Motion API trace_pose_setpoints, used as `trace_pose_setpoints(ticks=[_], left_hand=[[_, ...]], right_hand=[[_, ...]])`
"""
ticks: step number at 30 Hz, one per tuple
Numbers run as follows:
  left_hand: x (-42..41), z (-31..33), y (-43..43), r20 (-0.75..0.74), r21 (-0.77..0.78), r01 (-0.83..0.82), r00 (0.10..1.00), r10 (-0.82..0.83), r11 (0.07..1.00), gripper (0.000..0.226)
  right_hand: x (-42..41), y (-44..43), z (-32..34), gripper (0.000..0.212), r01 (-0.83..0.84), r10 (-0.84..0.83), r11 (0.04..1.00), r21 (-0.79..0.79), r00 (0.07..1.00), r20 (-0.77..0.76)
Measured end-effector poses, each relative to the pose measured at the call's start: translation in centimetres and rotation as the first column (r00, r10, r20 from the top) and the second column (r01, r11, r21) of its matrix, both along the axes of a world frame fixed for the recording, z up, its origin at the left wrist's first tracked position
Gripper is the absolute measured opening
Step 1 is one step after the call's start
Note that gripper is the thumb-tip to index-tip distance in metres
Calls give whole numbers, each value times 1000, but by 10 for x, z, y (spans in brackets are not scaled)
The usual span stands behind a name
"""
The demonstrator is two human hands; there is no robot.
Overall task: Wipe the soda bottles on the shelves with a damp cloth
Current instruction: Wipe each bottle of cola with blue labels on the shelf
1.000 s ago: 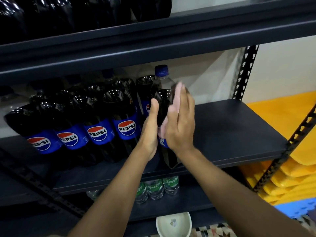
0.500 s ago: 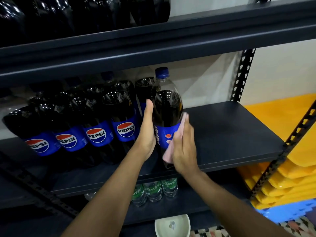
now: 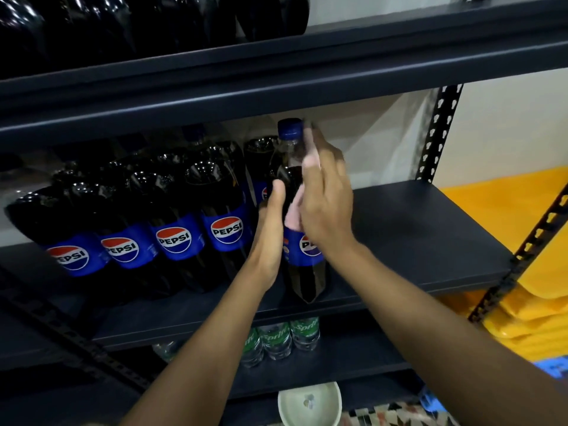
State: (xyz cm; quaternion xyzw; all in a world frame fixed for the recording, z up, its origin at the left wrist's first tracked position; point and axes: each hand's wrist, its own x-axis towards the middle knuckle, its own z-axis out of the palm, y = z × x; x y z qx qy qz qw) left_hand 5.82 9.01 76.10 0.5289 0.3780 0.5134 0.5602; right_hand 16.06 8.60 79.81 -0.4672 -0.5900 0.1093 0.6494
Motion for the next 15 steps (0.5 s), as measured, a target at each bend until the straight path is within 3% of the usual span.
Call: trace_pose_setpoints(ticks=[2, 4, 10, 15], left_hand=[[0, -4, 1, -21, -2, -28, 999, 28, 1000, 104], [1, -5, 2, -39, 14, -51, 998, 52, 999, 103], [4, -7, 6, 84, -26, -98, 991, 100, 995, 111], [1, -11, 13, 57, -43, -111, 992, 114, 993, 112]], right_hand=[[-7, -3, -33, 53, 81, -93, 986, 149, 993, 77], [-9, -6, -69, 59, 103, -120, 983, 152, 987, 104], [-2, -36, -150, 61, -3, 12, 987, -163, 998, 54], [8, -44, -165, 59, -68, 95, 952, -297, 993, 74]])
